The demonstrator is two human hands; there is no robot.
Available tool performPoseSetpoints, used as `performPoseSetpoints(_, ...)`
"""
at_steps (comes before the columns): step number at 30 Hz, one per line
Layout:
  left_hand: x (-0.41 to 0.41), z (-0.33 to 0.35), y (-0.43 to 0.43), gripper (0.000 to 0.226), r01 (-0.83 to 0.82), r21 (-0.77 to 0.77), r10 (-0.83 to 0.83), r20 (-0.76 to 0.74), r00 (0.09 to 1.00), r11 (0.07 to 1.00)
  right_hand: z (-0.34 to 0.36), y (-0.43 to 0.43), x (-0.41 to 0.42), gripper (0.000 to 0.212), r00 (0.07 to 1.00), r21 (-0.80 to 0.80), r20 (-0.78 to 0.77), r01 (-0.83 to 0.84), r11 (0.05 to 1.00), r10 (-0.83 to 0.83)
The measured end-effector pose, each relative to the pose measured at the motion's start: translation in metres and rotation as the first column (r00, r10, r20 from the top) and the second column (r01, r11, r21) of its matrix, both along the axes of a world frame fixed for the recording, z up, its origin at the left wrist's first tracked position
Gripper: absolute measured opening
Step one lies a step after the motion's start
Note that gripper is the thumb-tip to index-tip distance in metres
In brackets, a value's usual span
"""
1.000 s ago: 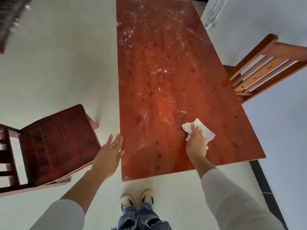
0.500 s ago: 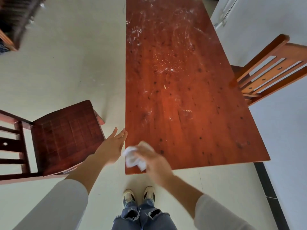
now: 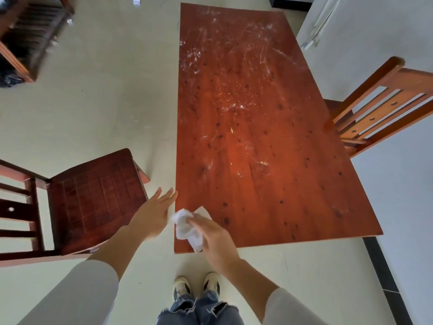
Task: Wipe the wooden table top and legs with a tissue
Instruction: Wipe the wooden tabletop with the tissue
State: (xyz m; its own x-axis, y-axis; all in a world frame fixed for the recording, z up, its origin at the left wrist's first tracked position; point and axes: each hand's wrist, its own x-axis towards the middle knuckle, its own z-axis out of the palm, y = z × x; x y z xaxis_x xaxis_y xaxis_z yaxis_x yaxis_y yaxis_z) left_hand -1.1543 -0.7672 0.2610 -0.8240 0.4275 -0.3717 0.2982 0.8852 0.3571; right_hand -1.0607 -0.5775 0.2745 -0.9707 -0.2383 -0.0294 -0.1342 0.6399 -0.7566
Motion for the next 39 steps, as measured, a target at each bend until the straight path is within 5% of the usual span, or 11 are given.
performPoseSetpoints(3,0.001,0.001,0.001,0.051,-0.129,0.093,0.134,-0.044,0.990,0.987,0.016,0.061,-0.039,0.038,0.916,0.019,-0.025,0.401,0.916,-0.400)
performPoseSetpoints(6,-0.016,-0.001,0.008,0.059,-0.138,0.104,0.148,-0.087,0.985,0.985,0.023,0.134,-0.072,0.042,0.669,0.130,-0.035,0.740,0.660,-0.743)
performPoseSetpoints(10,-0.065,-0.005,0.016,0.060,-0.121,0.111,0.136,-0.144,0.980,0.986,0.001,0.187,-0.084,0.056,0.350,0.253,0.066,0.900,0.355,-0.934)
performPoseSetpoints(13,-0.108,-0.014,0.020,0.059,-0.047,0.059,0.056,-0.164,0.985,0.997,-0.017,0.171,-0.099,0.060,0.302,0.331,0.112,0.887,0.323,-0.947)
performPoseSetpoints(20,-0.188,-0.029,0.003,0.062,0.213,-0.035,-0.215,-0.157,0.964,0.977,-0.027,0.006,-0.146,0.055,0.677,0.248,0.081,0.698,0.672,-0.732)
performPoseSetpoints(24,-0.215,-0.019,-0.003,0.063,0.289,-0.073,-0.297,-0.158,0.942,0.955,-0.009,-0.034,-0.153,0.051,0.707,0.109,0.193,0.674,0.731,-0.680)
performPoseSetpoints(28,-0.233,-0.011,0.002,0.064,0.373,-0.103,-0.386,-0.166,0.908,0.922,0.006,0.026,-0.155,0.045,0.385,0.119,0.087,0.912,0.393,-0.919)
performPoseSetpoints(31,-0.238,-0.010,0.002,0.066,0.396,-0.112,-0.409,-0.159,0.898,0.912,0.005,0.062,-0.146,0.047,0.150,0.375,0.228,0.898,0.229,-0.962)
performPoseSetpoints(33,-0.239,-0.009,0.002,0.067,0.404,-0.106,-0.416,-0.148,0.897,0.909,0.003,0.046,-0.149,0.060,0.288,0.604,0.205,0.715,0.352,-0.935)
performPoseSetpoints(37,-0.240,-0.006,0.004,0.067,0.411,-0.119,-0.425,-0.157,0.891,0.904,-0.020,-0.052,-0.153,0.068,0.717,0.375,-0.012,0.650,0.661,-0.697)
performPoseSetpoints(39,-0.239,-0.004,0.005,0.067,0.401,-0.127,-0.417,-0.153,0.896,0.907,-0.020,-0.094,-0.154,0.066,0.845,0.284,0.066,0.493,0.822,-0.530)
